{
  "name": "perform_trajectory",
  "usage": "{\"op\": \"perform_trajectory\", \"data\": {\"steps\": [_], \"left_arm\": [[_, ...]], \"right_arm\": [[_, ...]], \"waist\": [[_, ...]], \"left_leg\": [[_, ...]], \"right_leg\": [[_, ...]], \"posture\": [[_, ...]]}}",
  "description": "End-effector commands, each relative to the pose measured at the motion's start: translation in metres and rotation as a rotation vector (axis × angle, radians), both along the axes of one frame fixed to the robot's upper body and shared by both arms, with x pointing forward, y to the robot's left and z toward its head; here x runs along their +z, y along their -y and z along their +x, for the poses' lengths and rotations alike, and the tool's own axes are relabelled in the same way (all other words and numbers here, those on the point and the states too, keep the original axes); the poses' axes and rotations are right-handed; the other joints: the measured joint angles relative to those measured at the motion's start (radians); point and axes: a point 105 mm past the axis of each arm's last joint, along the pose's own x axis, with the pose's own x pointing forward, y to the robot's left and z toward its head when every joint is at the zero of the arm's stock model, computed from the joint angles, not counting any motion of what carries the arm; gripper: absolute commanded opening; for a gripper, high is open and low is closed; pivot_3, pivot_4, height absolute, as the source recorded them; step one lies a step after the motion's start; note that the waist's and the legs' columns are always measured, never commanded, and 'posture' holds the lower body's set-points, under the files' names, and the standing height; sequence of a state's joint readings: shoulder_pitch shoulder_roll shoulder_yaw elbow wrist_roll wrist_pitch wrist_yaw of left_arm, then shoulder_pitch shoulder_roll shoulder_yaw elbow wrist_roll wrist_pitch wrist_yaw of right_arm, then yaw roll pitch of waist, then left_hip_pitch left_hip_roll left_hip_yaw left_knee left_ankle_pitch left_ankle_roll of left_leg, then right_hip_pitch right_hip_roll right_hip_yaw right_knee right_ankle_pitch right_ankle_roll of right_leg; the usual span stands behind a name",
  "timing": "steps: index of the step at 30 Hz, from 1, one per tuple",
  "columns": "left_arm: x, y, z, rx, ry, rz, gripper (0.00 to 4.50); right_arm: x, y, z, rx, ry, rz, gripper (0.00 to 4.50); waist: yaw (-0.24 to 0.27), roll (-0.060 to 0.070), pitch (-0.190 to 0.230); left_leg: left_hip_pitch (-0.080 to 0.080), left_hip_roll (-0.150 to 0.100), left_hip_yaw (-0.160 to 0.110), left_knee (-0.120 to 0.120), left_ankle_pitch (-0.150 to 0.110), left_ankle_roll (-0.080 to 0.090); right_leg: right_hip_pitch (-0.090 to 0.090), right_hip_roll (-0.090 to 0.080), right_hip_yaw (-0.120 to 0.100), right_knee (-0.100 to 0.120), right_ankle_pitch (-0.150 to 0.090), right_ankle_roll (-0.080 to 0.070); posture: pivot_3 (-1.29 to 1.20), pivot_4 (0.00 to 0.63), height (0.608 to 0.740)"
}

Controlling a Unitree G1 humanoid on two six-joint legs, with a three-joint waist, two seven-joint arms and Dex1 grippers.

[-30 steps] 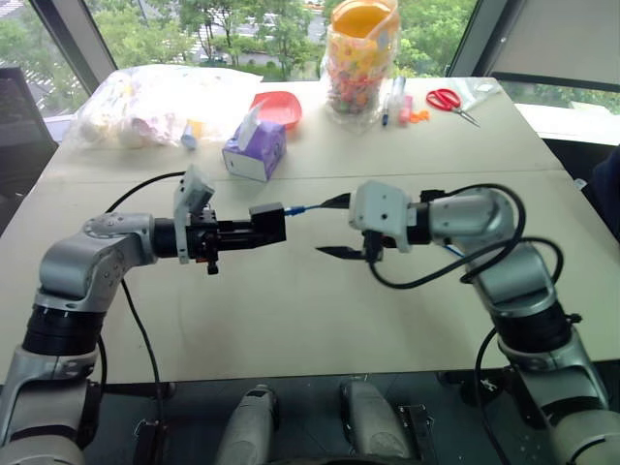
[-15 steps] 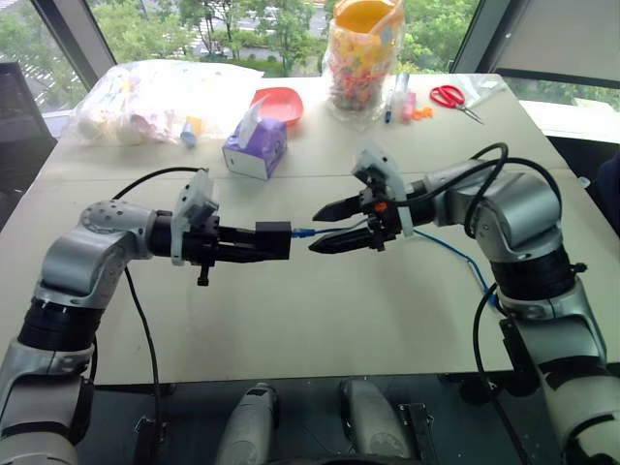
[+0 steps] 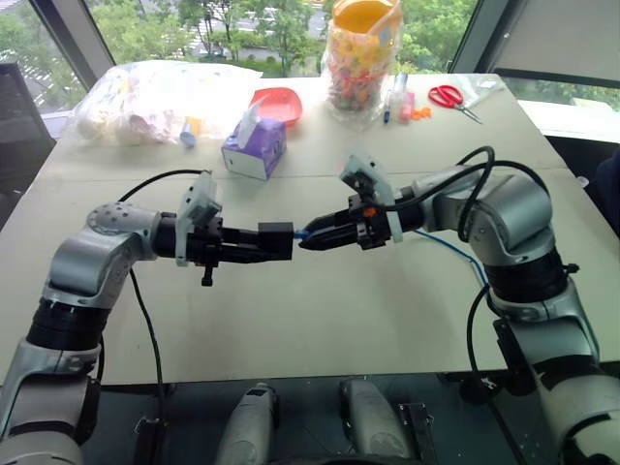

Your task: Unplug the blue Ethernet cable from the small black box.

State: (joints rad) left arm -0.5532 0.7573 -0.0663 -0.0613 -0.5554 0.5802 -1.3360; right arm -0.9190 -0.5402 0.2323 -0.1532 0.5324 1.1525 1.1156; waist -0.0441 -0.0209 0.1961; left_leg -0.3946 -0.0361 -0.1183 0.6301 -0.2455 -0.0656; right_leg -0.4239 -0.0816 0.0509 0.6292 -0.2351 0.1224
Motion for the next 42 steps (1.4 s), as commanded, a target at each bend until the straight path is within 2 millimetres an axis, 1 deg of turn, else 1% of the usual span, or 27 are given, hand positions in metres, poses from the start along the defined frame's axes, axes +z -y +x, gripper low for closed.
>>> {"op": "perform_trajectory", "data": {"steps": [1, 28, 32, 42], "left_arm": [[0.007, 0.004, -0.001, -0.018, 0.043, -0.001, 0.46], [-0.002, 0.004, -0.004, -0.039, 0.059, 0.043, 0.46], [-0.002, 0.004, -0.004, -0.040, 0.062, 0.046, 0.46], [0.000, 0.004, -0.003, -0.033, 0.066, 0.039, 0.46]], "right_arm": [[0.013, -0.009, -0.009, 0.059, 0.049, 0.007, 1.20], [0.012, -0.014, -0.012, 0.086, 0.048, -0.006, 1.20], [0.011, -0.015, -0.012, 0.088, 0.047, -0.009, 0.04], [0.002, -0.012, -0.013, 0.090, 0.062, -0.048, 0.04]], "waist": [[0.000, 0.000, 0.000], [0.000, 0.000, 0.000], [0.000, 0.000, 0.000], [0.000, 0.000, 0.000]], "left_leg": [[0.000, 0.000, 0.000, 0.000, 0.000, 0.000], [0.000, 0.000, 0.000, 0.000, 0.000, 0.000], [0.000, 0.000, 0.000, 0.000, 0.000, 0.000], [0.000, 0.000, 0.000, 0.000, 0.000, 0.000]], "right_leg": [[0.000, 0.000, 0.000, 0.000, 0.000, 0.000], [0.000, 0.000, 0.000, 0.000, 0.000, 0.000], [0.000, 0.000, 0.000, 0.000, 0.000, 0.000], [0.000, 0.000, 0.000, 0.001, 0.000, 0.000]], "posture": [[0.00, 0.150, 0.740], [0.00, 0.150, 0.740], [0.00, 0.150, 0.740], [0.00, 0.150, 0.740]]}}
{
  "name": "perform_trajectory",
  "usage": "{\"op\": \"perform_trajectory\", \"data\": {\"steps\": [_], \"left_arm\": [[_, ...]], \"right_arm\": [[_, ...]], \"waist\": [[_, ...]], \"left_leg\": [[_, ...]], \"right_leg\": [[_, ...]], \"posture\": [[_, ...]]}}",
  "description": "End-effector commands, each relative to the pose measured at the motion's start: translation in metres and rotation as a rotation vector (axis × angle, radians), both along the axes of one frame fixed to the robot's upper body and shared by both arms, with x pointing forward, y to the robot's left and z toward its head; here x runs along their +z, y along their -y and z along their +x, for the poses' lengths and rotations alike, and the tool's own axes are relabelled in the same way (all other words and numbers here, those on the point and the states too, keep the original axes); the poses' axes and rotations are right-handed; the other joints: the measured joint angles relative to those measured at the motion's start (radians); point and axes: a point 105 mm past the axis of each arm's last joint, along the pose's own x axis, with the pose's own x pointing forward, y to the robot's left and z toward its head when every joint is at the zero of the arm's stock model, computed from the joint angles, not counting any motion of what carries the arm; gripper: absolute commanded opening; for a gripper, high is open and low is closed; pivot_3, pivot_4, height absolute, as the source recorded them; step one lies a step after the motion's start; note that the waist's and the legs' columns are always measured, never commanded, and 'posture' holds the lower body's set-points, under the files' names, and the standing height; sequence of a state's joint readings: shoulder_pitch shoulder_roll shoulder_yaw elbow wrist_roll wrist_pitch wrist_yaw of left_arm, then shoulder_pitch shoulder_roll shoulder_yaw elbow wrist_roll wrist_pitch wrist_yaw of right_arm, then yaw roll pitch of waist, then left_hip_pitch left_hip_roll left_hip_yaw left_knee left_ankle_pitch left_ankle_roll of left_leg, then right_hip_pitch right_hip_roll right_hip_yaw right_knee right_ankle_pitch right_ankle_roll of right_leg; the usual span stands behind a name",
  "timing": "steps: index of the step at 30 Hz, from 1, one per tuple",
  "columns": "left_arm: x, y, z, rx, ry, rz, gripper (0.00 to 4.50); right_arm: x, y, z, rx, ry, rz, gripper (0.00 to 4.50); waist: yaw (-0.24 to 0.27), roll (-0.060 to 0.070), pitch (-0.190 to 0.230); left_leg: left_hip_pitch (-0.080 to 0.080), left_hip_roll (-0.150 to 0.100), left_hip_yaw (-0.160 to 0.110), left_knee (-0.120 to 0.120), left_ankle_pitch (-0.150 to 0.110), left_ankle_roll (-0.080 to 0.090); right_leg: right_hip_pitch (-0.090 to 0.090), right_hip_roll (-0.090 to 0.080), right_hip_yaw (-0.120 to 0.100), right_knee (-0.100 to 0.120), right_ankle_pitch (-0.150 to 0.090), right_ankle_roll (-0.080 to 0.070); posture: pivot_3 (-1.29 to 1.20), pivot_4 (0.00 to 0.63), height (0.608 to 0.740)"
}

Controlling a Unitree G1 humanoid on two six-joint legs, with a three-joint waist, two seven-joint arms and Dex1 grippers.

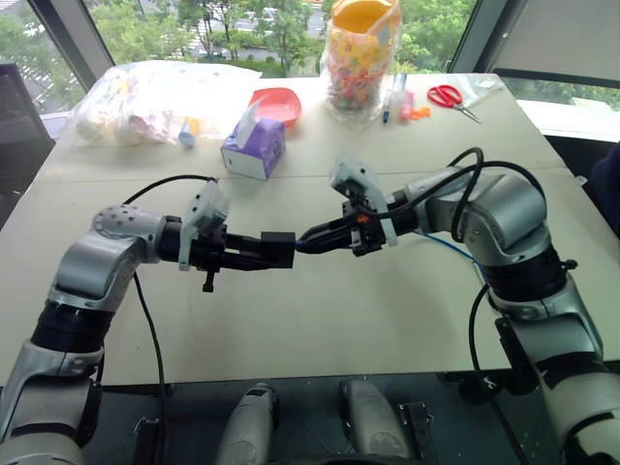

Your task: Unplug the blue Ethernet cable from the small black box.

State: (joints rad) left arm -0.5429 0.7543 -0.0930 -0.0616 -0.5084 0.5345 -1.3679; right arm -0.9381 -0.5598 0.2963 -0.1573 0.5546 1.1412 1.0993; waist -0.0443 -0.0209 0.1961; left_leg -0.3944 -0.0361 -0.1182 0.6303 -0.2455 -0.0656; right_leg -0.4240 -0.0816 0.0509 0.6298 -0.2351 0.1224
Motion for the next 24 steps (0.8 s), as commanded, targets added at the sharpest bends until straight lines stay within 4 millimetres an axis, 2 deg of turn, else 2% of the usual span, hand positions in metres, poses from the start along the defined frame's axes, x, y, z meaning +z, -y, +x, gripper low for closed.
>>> {"op": "perform_trajectory", "data": {"steps": [1, 4, 8, 14, 16, 18, 21, 24], "left_arm": [[0.009, 0.001, 0.001, 0.002, 0.048, -0.007, 0.46], [0.011, -0.003, 0.000, 0.007, 0.049, -0.001, 0.46], [0.010, -0.016, -0.002, 0.030, 0.045, 0.031, 0.46], [0.007, -0.023, -0.003, 0.060, 0.049, 0.052, 0.46], [0.004, -0.024, -0.003, 0.072, 0.061, 0.061, 0.46], [-0.003, -0.024, 0.002, 0.099, 0.105, 0.078, 0.46], [-0.010, -0.020, 0.007, 0.125, 0.132, 0.075, 0.46], [-0.023, -0.008, 0.026, 0.204, 0.202, 0.037, 0.46]], "right_arm": [[0.005, -0.006, -0.009, 0.062, 0.060, -0.008, 0.04], [-0.006, 0.001, -0.003, 0.031, 0.098, -0.068, 0.04], [-0.022, 0.027, 0.014, -0.057, 0.123, -0.137, 0.04], [-0.022, 0.058, 0.029, -0.190, 0.094, -0.111, 0.04], [-0.020, 0.063, 0.038, -0.241, 0.140, -0.096, 0.04], [-0.016, 0.066, 0.063, -0.376, 0.233, -0.065, 0.04], [-0.015, 0.068, 0.088, -0.516, 0.318, -0.036, 0.04], [-0.026, 0.078, 0.119, -0.754, 0.329, -0.064, 0.04]], "waist": [[0.000, 0.000, 0.000], [0.000, 0.000, 0.000], [0.000, 0.000, 0.000], [0.000, 0.000, 0.000], [-0.001, 0.000, 0.000], [-0.002, 0.000, 0.000], [0.000, 0.000, 0.000], [0.002, 0.000, 0.000]], "left_leg": [[0.000, 0.000, 0.000, 0.000, 0.000, 0.000], [0.000, 0.000, 0.000, 0.000, 0.000, 0.000], [0.000, 0.000, 0.000, 0.000, 0.000, 0.000], [0.000, 0.000, 0.000, 0.000, 0.000, 0.000], [0.000, 0.000, 0.000, 0.000, 0.000, 0.000], [0.000, 0.000, 0.000, 0.000, 0.000, 0.000], [0.001, 0.000, 0.001, 0.000, 0.000, 0.000], [0.001, 0.000, 0.001, 0.000, 0.000, 0.000]], "right_leg": [[0.000, 0.000, 0.000, 0.000, 0.000, 0.000], [0.000, 0.000, 0.000, 0.000, 0.000, 0.000], [0.000, 0.000, 0.000, 0.000, 0.000, 0.000], [0.000, 0.000, 0.000, 0.000, 0.000, 0.000], [0.000, 0.000, 0.000, 0.000, 0.000, 0.000], [0.000, 0.000, 0.000, 0.000, 0.000, 0.000], [0.000, 0.000, 0.000, 0.000, 0.000, -0.001], [0.000, 0.000, 0.001, 0.000, 0.001, -0.001]], "posture": [[0.00, 0.150, 0.740], [0.00, 0.150, 0.740], [0.00, 0.150, 0.740], [0.00, 0.150, 0.740], [0.00, 0.150, 0.740], [0.00, 0.150, 0.740], [0.00, 0.150, 0.740], [0.00, 0.150, 0.740]]}}
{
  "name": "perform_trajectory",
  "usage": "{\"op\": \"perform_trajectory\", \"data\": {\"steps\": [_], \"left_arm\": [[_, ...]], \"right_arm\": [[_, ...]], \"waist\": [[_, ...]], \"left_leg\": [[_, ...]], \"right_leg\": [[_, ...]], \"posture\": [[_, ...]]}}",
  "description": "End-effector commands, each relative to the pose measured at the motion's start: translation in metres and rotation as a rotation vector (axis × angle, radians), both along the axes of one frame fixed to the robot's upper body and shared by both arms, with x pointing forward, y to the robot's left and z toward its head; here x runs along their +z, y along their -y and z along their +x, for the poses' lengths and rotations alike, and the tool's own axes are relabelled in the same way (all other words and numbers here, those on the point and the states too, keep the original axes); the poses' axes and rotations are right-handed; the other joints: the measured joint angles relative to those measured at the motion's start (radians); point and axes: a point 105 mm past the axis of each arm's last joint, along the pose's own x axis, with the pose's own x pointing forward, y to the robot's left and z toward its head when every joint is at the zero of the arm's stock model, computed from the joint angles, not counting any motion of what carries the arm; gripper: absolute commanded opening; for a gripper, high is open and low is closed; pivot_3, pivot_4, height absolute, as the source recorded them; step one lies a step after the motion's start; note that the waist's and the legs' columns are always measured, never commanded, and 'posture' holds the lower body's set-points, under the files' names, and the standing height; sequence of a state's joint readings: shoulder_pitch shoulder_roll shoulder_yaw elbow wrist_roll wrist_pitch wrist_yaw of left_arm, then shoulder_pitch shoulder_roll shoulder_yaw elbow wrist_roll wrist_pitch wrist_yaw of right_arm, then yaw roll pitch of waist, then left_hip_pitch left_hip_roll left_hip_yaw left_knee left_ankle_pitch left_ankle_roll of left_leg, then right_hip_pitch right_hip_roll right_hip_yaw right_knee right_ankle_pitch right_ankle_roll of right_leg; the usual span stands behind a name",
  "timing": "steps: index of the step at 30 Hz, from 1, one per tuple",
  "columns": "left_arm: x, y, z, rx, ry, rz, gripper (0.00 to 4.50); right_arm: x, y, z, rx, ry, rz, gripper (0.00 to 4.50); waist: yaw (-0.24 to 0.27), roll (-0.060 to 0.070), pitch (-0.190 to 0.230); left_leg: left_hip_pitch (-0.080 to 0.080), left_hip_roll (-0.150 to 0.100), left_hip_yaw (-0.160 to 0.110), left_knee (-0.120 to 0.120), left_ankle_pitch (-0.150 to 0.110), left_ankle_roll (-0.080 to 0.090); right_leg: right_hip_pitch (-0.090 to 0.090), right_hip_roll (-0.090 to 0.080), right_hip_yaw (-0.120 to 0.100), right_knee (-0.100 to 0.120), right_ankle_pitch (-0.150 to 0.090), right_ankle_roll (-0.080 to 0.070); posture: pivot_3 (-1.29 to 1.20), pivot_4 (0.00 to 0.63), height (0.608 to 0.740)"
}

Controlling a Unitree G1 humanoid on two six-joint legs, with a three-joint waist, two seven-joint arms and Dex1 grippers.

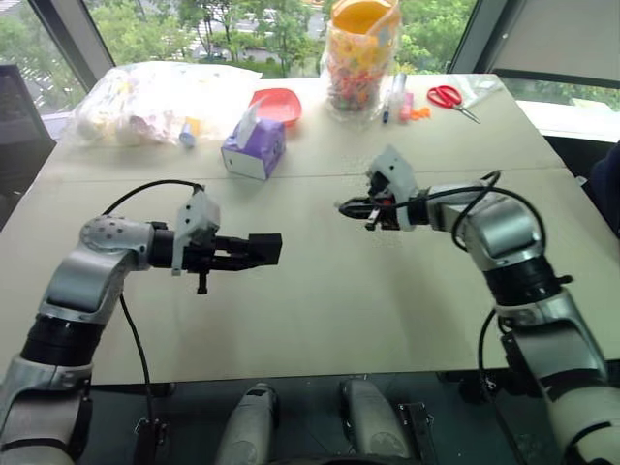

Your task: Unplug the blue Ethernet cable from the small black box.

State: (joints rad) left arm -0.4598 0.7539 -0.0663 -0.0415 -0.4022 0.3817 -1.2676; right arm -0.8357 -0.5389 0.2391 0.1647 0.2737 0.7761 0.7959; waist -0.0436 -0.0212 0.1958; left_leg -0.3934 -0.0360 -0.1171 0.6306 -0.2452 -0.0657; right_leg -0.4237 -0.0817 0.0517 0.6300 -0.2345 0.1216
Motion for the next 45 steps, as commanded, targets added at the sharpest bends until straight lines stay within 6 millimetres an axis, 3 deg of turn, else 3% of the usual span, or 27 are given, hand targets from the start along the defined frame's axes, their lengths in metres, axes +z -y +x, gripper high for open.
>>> {"op": "perform_trajectory", "data": {"steps": [1, 5, 10, 11, 16, 20, 29, 30, 36, 45], "left_arm": [[-0.009, 0.012, 0.019, 0.073, 0.100, -0.034, 0.46], [-0.012, 0.025, 0.045, 0.199, 0.124, -0.154, 0.46], [-0.019, 0.039, 0.076, 0.337, 0.155, -0.248, 0.46], [-0.020, 0.042, 0.079, 0.341, 0.168, -0.249, 0.46], [-0.028, 0.048, 0.086, 0.348, 0.189, -0.251, 0.46], [-0.058, 0.047, 0.083, 0.356, 0.152, -0.196, 0.46], [-0.078, 0.028, 0.082, 0.409, 0.074, -0.171, 0.46], [-0.079, 0.026, 0.081, 0.413, 0.067, -0.171, 1.50], [-0.075, 0.015, 0.080, 0.433, 0.072, -0.171, 4.39], [-0.043, -0.006, 0.057, 0.380, 0.095, -0.185, 4.46]], "right_arm": [[0.009, 0.016, 0.033, -0.253, 0.085, 0.002, 0.04], [-0.003, 0.017, 0.036, -0.337, 0.085, 0.006, 1.66], [0.001, 0.020, 0.025, -0.382, 0.076, 0.065, 4.25], [0.006, 0.021, 0.019, -0.379, 0.076, 0.085, 4.43], [0.016, 0.025, -0.005, -0.376, 0.067, 0.128, 4.43], [0.012, 0.026, -0.026, -0.395, 0.053, 0.144, 4.43], [0.010, 0.018, -0.039, -0.386, 0.026, 0.153, 4.43], [0.010, 0.017, -0.040, -0.382, 0.024, 0.152, 4.50], [0.009, 0.016, -0.041, -0.359, 0.016, 0.133, 4.50], [-0.012, 0.025, -0.060, -0.289, -0.037, 0.044, 4.50]], "waist": [[0.004, 0.000, 0.000], [0.011, 0.000, 0.000], [0.014, 0.000, 0.000], [0.012, 0.000, 0.000], [0.002, 0.000, -0.001], [0.001, 0.000, -0.001], [-0.001, 0.000, -0.002], [-0.001, 0.000, -0.002], [-0.002, 0.000, -0.002], [0.001, 0.000, -0.002]], "left_leg": [[0.000, 0.000, 0.000, 0.000, 0.000, 0.000], [-0.001, -0.001, -0.001, 0.000, 0.000, 0.000], [-0.001, -0.001, -0.001, 0.000, 0.000, 0.000], [-0.001, -0.001, -0.001, 0.000, 0.000, 0.000], [-0.001, -0.001, -0.001, 0.000, 0.000, 0.000], [0.000, -0.001, -0.001, 0.000, 0.000, 0.000], [0.002, -0.001, -0.001, 0.001, 0.000, 0.000], [0.002, -0.001, -0.001, 0.001, 0.000, 0.000], [0.003, 0.000, -0.001, 0.000, 0.000, 0.000], [0.002, 0.000, -0.001, 0.000, 0.000, 0.000]], "right_leg": [[0.000, 0.000, 0.000, 0.000, 0.000, 0.000], [0.000, 0.000, 0.000, 0.000, 0.001, -0.001], [-0.001, 0.000, 0.000, 0.001, 0.001, 0.000], [-0.001, 0.000, 0.000, 0.001, 0.001, 0.000], [-0.001, 0.000, 0.000, 0.001, 0.001, 0.000], [0.000, 0.000, 0.000, 0.001, 0.001, 0.000], [0.002, 0.000, 0.000, 0.002, 0.001, 0.000], [0.002, 0.000, 0.000, 0.002, 0.001, 0.000], [0.002, 0.000, 0.000, 0.002, 0.001, 0.000], [0.002, 0.000, 0.000, 0.001, 0.001, 0.000]], "posture": [[0.00, 0.150, 0.740], [0.00, 0.150, 0.740], [0.00, 0.150, 0.740], [0.00, 0.150, 0.740], [0.00, 0.150, 0.740], [0.00, 0.150, 0.740], [0.00, 0.150, 0.740], [0.00, 0.150, 0.740], [0.00, 0.150, 0.740], [0.00, 0.150, 0.740]]}}
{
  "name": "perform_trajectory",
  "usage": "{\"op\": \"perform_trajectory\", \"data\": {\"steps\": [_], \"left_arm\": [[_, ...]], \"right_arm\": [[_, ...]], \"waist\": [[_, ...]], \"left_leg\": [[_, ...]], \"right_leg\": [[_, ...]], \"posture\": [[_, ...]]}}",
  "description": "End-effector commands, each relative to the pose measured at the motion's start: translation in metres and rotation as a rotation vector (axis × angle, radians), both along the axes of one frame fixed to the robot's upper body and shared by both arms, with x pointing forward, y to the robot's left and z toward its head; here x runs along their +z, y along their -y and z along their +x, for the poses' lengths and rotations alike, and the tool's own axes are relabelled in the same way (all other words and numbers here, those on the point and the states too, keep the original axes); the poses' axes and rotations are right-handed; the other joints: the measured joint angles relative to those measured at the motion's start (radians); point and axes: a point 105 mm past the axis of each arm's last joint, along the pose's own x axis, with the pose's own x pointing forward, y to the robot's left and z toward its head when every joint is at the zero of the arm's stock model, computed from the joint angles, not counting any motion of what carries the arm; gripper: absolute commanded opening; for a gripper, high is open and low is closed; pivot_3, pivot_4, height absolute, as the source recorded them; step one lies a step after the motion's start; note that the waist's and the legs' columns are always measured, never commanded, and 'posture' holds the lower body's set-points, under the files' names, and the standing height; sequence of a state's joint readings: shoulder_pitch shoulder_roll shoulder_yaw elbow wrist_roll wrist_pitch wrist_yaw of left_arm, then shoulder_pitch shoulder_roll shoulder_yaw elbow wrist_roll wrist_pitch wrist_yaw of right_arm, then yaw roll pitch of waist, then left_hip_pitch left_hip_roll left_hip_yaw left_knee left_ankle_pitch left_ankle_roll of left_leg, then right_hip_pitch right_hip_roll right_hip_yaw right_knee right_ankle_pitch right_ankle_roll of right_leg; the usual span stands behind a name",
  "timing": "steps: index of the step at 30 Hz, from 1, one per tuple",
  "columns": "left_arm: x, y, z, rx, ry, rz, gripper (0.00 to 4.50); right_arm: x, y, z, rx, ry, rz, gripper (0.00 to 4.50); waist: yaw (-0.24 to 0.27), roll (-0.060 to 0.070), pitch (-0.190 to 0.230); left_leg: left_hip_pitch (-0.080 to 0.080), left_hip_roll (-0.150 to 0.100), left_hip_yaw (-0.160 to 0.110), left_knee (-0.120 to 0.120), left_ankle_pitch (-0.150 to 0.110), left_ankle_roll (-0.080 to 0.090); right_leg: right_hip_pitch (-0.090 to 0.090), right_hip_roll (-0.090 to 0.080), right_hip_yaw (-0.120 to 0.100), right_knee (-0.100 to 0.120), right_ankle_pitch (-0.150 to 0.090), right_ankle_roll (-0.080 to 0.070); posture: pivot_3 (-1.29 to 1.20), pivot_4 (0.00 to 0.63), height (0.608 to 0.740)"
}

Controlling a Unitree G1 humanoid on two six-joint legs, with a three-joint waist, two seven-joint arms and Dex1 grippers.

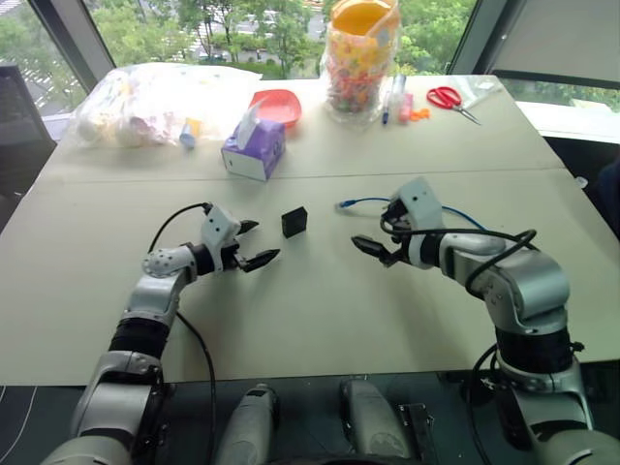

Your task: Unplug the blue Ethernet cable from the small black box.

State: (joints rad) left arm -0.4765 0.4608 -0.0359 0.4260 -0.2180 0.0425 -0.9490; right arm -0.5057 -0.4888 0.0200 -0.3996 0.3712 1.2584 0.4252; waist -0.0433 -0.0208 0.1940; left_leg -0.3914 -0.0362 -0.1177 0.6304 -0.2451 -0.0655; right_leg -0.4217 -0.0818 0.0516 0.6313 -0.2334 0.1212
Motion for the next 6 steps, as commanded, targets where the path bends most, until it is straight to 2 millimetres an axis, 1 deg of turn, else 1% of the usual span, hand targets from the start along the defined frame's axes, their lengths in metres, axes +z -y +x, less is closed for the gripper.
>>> {"op": "perform_trajectory", "data": {"steps": [1, 3, 6], "left_arm": [[0.027, -0.003, -0.006, -0.017, 0.056, -0.018, 4.46], [0.036, -0.006, -0.015, -0.033, 0.053, -0.014, 4.46], [0.044, -0.009, -0.025, -0.041, 0.031, -0.022, 4.46]], "right_arm": [[0.015, -0.004, -0.007, 0.057, 0.066, 0.004, 4.50], [0.018, -0.003, -0.012, 0.084, 0.075, 0.023, 4.50], [0.020, -0.001, -0.015, 0.106, 0.087, 0.027, 4.50]], "waist": [[0.002, 0.000, 0.000], [0.001, 0.000, 0.000], [0.001, 0.000, 0.000]], "left_leg": [[0.000, 0.000, 0.000, 0.000, 0.000, 0.000], [0.000, 0.000, 0.000, 0.000, 0.000, 0.000], [0.000, 0.000, 0.000, 0.000, 0.000, 0.000]], "right_leg": [[0.000, 0.000, 0.000, 0.000, 0.000, 0.000], [0.000, 0.000, 0.000, 0.000, 0.000, 0.000], [0.000, 0.000, 0.000, -0.001, 0.000, 0.000]], "posture": [[0.00, 0.150, 0.740], [0.00, 0.150, 0.740], [0.00, 0.150, 0.740]]}}
